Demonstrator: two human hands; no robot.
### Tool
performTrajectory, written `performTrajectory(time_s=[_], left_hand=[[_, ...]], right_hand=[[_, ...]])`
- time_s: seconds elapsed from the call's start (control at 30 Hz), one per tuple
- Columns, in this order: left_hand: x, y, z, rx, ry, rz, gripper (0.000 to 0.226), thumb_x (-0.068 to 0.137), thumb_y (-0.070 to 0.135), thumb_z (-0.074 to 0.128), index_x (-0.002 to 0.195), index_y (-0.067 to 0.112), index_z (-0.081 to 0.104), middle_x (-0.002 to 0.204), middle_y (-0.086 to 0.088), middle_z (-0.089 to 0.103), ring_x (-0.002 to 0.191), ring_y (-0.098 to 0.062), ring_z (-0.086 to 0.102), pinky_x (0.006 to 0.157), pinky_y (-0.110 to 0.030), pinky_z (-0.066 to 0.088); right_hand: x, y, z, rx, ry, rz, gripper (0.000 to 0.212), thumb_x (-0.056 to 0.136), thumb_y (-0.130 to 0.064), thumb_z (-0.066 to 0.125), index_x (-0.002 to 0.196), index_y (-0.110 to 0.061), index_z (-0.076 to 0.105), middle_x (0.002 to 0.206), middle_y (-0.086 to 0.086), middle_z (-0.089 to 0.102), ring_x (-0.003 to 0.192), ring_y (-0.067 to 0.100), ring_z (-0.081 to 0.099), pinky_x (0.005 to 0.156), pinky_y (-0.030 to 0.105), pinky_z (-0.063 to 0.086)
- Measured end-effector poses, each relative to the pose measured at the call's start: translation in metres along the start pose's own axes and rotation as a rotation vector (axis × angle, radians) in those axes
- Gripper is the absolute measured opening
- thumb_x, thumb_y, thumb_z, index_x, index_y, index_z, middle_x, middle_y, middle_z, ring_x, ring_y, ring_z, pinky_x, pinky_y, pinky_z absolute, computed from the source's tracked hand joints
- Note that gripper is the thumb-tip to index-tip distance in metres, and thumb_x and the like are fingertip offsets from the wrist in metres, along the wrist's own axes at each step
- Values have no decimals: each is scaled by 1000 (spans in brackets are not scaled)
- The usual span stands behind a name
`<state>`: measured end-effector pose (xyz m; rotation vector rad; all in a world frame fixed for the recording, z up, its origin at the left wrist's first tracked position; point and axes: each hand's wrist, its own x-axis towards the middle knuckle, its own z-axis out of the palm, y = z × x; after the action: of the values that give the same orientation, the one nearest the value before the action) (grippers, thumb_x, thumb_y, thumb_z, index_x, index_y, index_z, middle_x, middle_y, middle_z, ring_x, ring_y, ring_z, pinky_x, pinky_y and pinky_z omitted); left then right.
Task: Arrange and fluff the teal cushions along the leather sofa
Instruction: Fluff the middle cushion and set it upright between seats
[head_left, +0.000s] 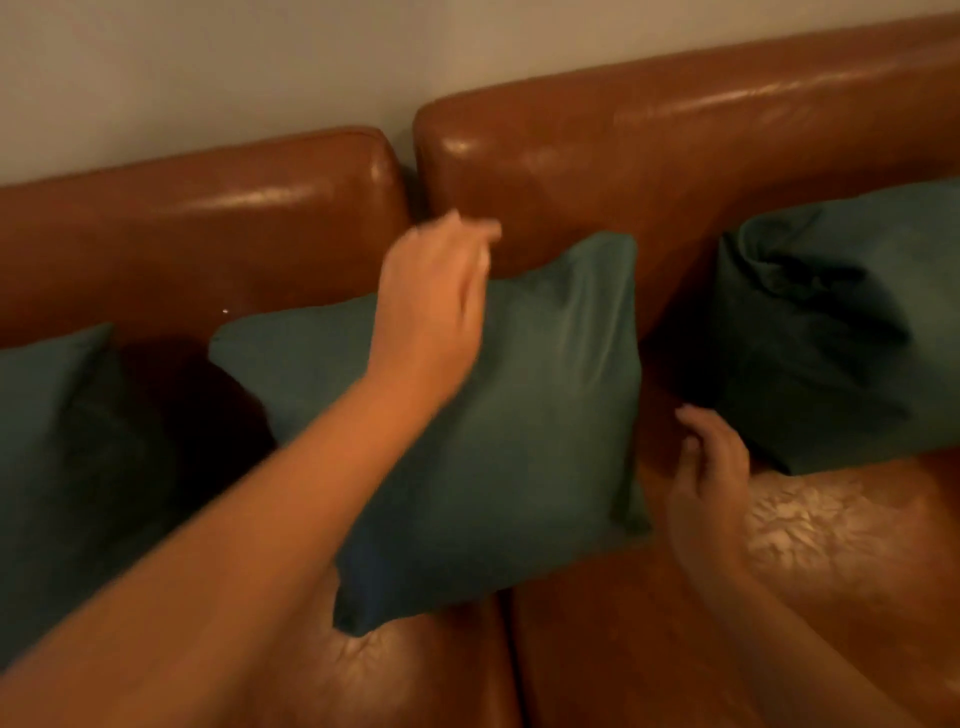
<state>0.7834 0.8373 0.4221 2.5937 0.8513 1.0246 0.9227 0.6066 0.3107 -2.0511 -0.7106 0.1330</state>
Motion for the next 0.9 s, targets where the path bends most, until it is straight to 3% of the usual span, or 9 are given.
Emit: performTrajectory(time_s=[0.03,0.1,0.2,0.37,0.67,0.9], left_hand=[[-34,8,-8,94,-90,32,39,97,26,37,126,9,57,131,-10,57,128,-26,47,109,-46,28],[-95,16,-10,304,-276,33,54,95,40,34,140,10,42,149,-8,38,141,-23,28,114,-55,14],[-143,11,0,444,-402,-51,65,91,48,34,146,14,31,156,-6,24,144,-22,19,113,-59,13],[-140,-9,18,536,-439,-150,65,93,48,35,149,20,22,158,-3,17,145,-22,15,114,-56,10],[-133,-26,32,607,-387,-166,68,94,53,34,151,21,16,159,-1,10,146,-23,9,115,-55,5],[-126,-63,-4,665,-260,-461,66,94,54,29,150,21,19,157,-13,16,144,-38,11,108,-67,3]], right_hand=[[2,-21,9,-36,20,-185,30,97,-15,39,119,-9,58,127,6,56,127,27,44,111,41,31],[3,-80,32,-122,-97,-504,38,100,-22,33,131,-8,50,141,4,46,138,28,31,117,42,18],[-4,-114,72,-412,-284,-712,48,101,-34,23,143,-17,38,153,2,32,145,26,17,117,50,10],[11,-104,106,-634,-367,-695,50,102,-35,20,147,-20,33,157,-2,25,147,24,14,117,53,11],[27,-96,122,-686,-341,-751,50,101,-37,22,149,-21,27,158,-1,20,146,25,13,116,55,11],[54,-89,104,-651,-330,-752,57,98,-49,25,150,-27,23,159,-2,17,147,25,12,116,57,8]])
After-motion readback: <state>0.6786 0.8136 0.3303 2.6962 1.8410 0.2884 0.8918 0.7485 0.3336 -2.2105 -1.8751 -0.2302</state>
